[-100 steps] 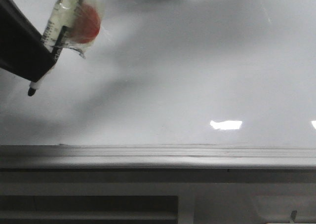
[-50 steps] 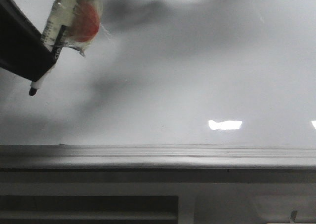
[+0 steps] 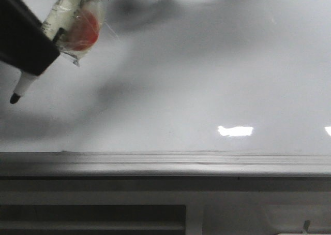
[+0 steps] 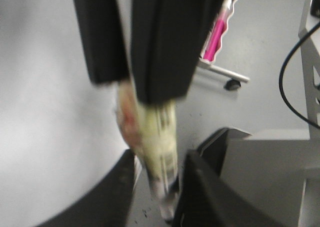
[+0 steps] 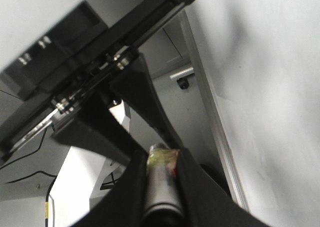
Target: Write number 2 on whiteboard
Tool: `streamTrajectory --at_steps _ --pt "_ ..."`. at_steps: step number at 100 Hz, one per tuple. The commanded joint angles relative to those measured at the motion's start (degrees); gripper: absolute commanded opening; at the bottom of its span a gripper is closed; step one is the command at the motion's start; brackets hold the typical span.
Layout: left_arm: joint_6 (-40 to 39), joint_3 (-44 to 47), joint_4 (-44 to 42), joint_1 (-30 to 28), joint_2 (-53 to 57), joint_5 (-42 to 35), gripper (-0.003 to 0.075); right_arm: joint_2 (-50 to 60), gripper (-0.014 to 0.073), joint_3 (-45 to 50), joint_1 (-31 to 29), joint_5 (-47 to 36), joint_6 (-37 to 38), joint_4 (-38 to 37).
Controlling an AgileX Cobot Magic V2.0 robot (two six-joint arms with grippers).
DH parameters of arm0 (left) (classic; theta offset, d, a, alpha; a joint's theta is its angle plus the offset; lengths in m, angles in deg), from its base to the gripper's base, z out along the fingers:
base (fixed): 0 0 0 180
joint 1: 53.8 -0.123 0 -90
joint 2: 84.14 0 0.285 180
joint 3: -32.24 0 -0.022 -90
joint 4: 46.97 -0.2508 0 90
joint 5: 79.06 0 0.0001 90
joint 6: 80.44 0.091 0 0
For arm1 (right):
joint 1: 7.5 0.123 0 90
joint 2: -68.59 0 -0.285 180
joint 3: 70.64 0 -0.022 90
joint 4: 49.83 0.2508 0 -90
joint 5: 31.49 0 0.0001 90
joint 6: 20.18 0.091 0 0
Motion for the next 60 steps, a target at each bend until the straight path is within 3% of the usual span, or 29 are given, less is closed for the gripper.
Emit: streamTrajectory --at_steps 1,9,34,48,60 --pt "0.1 -3.2 3.1 0.3 1.8 -3.2 0.0425 3.7 -0.0062 -1.6 0.1 -2.4 1.0 2.9" --pt "-0.3 -3.5 3.9 0.1 3.4 -4.1 0.0484 5.9 -0.0062 -1.4 0.1 -4.2 2.6 0.7" --pt "-0.3 -2.5 9.8 -5.2 11.9 -9.8 0.0421 19.2 -0.0062 12.0 0.1 -20.0 3.8 -2.2" --pt "-0.5 0.5 13.1 -7.9 16.7 -14.5 0.0344 29.4 -0.0062 24.2 0.1 -32.7 3.8 -1.0" --pt "-0.5 4.2 16.3 -8.6 19.9 -19.6 0.0193 38.2 -0.0062 33.7 0.1 -43.2 3.8 1.9"
